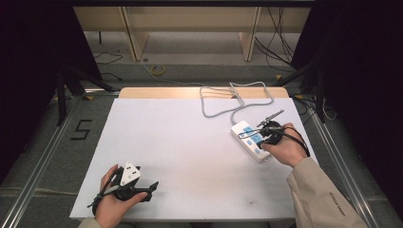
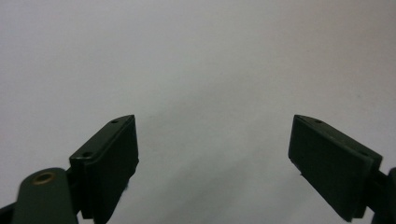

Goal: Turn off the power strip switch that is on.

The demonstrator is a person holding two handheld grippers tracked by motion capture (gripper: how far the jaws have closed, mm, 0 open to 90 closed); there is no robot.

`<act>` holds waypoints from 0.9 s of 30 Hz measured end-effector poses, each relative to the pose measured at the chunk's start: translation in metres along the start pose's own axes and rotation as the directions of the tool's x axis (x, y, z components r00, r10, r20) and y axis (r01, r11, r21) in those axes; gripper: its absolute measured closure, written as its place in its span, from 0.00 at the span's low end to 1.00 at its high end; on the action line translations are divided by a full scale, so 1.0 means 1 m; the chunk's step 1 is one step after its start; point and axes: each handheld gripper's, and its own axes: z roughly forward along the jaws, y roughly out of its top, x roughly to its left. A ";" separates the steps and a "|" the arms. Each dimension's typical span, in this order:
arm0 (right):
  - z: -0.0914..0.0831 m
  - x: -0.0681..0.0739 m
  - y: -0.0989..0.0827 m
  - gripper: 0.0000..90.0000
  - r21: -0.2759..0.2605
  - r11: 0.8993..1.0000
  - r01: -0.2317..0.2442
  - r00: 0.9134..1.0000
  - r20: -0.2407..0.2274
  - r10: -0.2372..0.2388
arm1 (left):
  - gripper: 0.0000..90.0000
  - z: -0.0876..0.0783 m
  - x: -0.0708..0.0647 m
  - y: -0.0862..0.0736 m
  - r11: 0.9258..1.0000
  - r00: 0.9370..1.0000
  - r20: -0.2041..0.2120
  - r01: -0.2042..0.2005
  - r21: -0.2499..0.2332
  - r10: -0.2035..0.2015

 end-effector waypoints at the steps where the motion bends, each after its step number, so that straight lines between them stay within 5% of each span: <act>1: 0.000 0.000 0.000 1.00 0.002 1.000 0.000 1.000 -0.001 0.000 | 0.17 0.000 0.000 0.000 1.000 1.000 0.000 -0.002 0.000 0.002; 27: 0.009 -0.001 0.006 1.00 0.038 0.999 0.007 1.000 -0.005 -0.007 | 0.17 0.000 0.000 0.000 1.000 1.000 0.000 -0.001 0.000 0.001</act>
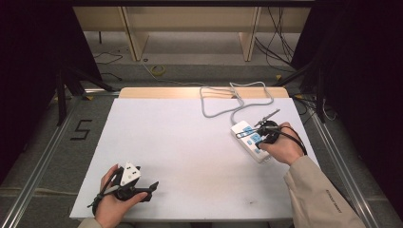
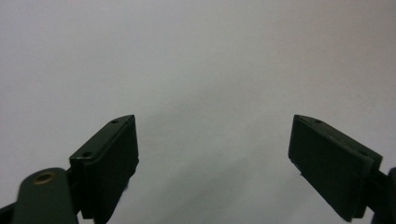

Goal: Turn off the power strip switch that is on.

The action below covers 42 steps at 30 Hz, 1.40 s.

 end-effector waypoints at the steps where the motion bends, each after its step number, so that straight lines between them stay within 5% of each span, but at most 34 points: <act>1: 0.000 0.000 0.000 1.00 0.000 1.000 0.000 1.000 0.001 0.000 | 0.17 0.000 0.000 0.000 1.000 1.000 0.000 0.000 0.001 0.000; 42: 0.013 0.001 0.003 1.00 0.061 0.998 -0.004 1.000 0.001 0.004 | 0.17 0.000 0.000 0.000 1.000 1.000 -0.002 -0.005 -0.001 0.005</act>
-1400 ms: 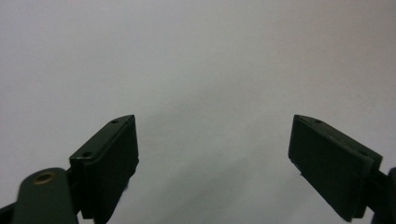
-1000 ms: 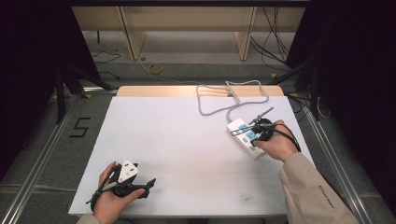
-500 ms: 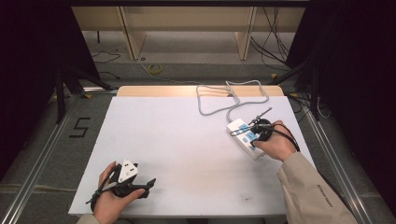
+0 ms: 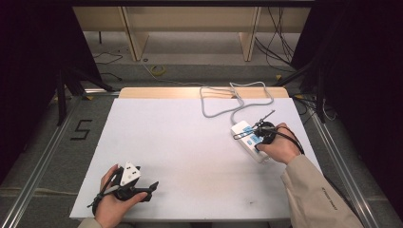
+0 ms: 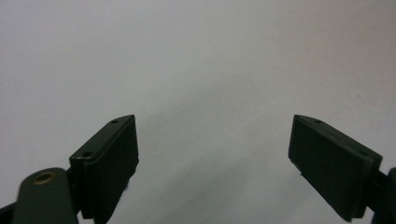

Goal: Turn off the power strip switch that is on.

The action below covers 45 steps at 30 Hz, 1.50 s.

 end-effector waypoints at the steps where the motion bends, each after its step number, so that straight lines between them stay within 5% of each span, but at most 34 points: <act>1: 0.000 0.000 0.000 1.00 0.001 1.000 0.001 1.000 0.000 -0.001 | 0.17 0.000 0.000 0.000 1.000 1.000 0.001 0.004 0.001 -0.004; 45: 0.004 0.003 0.001 1.00 0.030 1.000 0.009 1.000 0.016 -0.009 | 0.17 0.000 -0.001 0.000 1.000 1.000 0.003 -0.001 0.000 0.001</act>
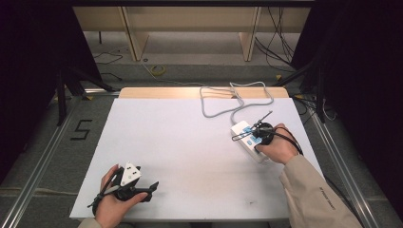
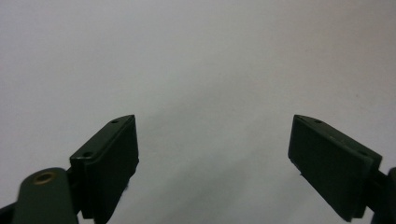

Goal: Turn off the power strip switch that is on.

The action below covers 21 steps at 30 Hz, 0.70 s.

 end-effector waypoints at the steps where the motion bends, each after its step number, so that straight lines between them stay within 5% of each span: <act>1: 0.000 0.000 0.000 1.00 0.001 1.000 0.001 1.000 0.001 -0.001 | 0.17 0.000 0.000 0.000 1.000 1.000 0.000 0.000 0.000 0.000; 21: 0.000 0.002 0.001 1.00 0.011 1.000 0.003 1.000 0.011 -0.003 | 0.17 0.000 -0.001 0.000 1.000 1.000 0.001 -0.003 0.004 0.003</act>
